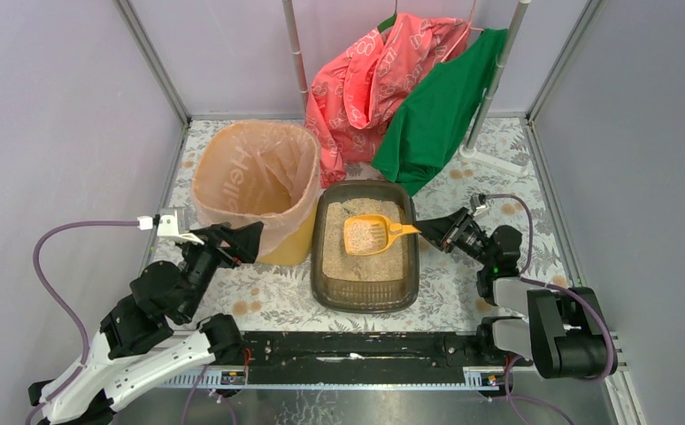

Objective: Clean the litter box

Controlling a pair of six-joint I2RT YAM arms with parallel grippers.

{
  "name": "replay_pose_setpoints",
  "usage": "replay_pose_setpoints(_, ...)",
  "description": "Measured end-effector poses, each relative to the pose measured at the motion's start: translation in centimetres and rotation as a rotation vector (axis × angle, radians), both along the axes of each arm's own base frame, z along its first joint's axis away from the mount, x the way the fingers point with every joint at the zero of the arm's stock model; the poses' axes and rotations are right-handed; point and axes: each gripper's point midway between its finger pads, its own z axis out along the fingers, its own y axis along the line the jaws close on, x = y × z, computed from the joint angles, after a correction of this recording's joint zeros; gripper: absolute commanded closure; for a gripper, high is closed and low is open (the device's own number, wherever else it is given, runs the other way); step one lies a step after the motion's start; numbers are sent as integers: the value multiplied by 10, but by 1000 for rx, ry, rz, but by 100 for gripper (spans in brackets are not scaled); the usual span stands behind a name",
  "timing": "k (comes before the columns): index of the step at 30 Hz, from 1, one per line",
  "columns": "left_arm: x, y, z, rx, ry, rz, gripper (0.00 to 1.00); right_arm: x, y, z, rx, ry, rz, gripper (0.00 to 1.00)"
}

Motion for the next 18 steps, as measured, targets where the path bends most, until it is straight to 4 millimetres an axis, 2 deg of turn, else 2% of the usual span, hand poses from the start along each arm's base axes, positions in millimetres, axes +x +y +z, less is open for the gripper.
replay_pose_setpoints(4,0,0,0,0,0,0,1,-5,11,-3,-18,3,39,100)
replay_pose_setpoints(18,-1,2,2,-12,-5,1,1,8,-2,-6,-52,2,-10,100)
